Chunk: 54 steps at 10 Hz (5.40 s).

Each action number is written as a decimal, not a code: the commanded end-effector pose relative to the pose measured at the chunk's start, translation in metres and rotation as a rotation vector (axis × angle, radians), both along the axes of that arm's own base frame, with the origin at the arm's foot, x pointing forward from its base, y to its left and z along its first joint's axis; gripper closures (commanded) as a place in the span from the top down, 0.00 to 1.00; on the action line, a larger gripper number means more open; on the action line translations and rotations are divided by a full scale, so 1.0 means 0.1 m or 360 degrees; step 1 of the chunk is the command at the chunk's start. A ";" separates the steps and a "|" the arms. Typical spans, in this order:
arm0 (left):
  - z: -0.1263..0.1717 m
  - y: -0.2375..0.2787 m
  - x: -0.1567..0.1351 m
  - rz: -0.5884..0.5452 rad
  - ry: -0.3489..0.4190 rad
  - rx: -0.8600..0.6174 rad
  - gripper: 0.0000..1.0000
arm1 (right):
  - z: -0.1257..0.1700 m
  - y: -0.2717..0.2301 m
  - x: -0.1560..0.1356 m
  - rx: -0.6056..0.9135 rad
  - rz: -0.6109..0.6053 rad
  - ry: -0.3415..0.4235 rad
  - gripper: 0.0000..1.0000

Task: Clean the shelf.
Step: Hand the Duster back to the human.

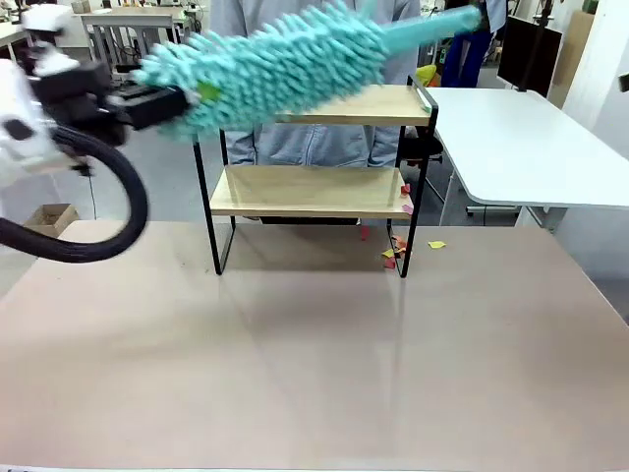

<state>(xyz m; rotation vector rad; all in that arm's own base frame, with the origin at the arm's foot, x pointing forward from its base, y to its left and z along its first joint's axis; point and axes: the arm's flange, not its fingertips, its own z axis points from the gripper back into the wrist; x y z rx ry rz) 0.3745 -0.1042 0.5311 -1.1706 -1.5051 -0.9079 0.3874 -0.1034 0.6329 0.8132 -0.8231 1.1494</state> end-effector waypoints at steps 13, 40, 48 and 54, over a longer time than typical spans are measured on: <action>-1.18 1.82 -0.46 0.1625 0.0352 -0.0014 0.17 | 0.02 0.00 -0.01 -0.0011 0.0008 -0.0026 1.00; -1.25 2.01 0.21 0.1662 0.0465 0.0039 0.17 | 0.02 0.00 -0.01 -0.0011 0.0008 -0.0026 1.00; -1.16 2.00 0.13 0.1664 0.0521 0.0003 1.00 | 0.02 0.00 -0.01 -0.0011 0.0008 -0.0026 1.00; -0.23 2.40 -0.34 0.1425 0.0792 -0.0482 1.00 | 0.02 0.00 -0.01 -0.0011 0.0008 -0.0026 1.00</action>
